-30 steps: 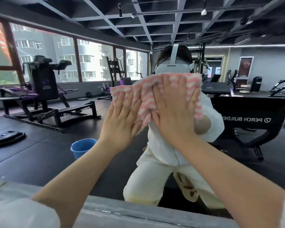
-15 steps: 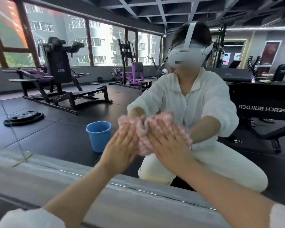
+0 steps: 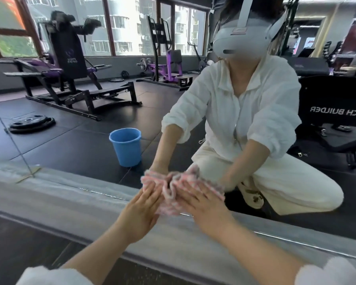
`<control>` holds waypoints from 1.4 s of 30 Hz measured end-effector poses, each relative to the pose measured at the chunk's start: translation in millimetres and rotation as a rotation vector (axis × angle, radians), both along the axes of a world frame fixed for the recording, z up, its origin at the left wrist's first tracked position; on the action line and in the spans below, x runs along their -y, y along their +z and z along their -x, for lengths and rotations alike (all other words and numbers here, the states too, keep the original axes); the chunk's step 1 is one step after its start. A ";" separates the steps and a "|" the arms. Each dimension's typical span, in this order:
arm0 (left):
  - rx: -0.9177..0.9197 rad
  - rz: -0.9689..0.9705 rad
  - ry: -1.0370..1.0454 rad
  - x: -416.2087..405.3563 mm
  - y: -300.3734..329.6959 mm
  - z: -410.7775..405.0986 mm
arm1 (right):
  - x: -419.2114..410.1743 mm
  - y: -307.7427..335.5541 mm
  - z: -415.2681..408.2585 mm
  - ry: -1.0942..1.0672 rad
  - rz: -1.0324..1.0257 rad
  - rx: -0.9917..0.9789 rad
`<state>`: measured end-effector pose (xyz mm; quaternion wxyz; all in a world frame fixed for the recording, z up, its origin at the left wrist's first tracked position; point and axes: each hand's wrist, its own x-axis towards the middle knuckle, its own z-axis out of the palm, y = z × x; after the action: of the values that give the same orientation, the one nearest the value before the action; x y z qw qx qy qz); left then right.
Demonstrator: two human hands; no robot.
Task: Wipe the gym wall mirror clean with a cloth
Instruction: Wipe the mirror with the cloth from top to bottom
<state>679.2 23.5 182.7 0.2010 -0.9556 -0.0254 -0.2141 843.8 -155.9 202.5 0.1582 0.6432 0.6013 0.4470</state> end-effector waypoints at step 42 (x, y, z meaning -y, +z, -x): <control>-0.222 -0.255 -0.275 125.0 27.8 -95.6 | 169.9 -14.7 -37.6 -0.272 -0.068 -0.252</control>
<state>774.8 -101.5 210.5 0.2907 -0.9346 0.1548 -0.1342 881.4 -325.9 187.8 0.1188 0.7744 0.5082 0.3576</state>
